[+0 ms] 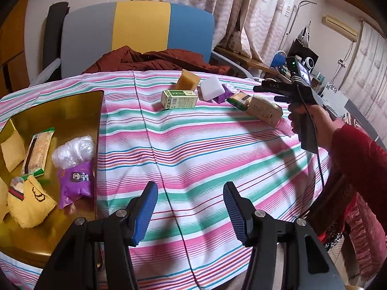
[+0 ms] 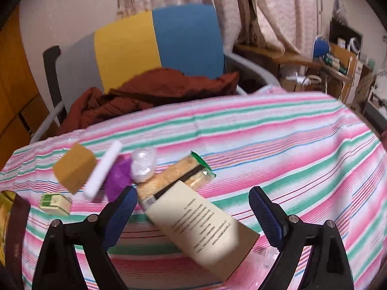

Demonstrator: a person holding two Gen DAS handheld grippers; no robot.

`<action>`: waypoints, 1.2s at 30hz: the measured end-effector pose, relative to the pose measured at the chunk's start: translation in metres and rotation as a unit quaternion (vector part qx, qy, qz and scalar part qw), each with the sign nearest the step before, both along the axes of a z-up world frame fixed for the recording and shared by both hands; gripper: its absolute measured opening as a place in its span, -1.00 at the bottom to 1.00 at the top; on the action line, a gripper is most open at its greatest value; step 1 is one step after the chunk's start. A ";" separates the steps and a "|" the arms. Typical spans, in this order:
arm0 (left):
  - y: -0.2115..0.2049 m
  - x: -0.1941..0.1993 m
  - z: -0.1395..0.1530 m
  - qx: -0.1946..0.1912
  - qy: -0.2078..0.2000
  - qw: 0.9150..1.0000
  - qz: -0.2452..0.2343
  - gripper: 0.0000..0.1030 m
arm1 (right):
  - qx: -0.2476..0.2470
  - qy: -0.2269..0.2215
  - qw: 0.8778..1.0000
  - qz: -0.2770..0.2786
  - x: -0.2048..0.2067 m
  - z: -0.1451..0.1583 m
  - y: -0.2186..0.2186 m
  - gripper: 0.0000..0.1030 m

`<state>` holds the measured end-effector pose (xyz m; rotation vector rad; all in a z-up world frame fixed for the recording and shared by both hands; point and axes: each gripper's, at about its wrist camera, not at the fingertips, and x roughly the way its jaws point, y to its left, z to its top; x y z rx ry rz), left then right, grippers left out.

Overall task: Organize objects
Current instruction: 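Grasp the pink hair roller with the right tool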

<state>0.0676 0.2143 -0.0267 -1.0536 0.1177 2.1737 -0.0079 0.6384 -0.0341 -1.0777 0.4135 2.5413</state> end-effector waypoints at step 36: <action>0.051 0.002 -0.006 -0.005 -0.016 0.999 -0.037 0.11 | -0.030 -0.019 0.978 -0.208 0.095 -0.041 0.001 0.77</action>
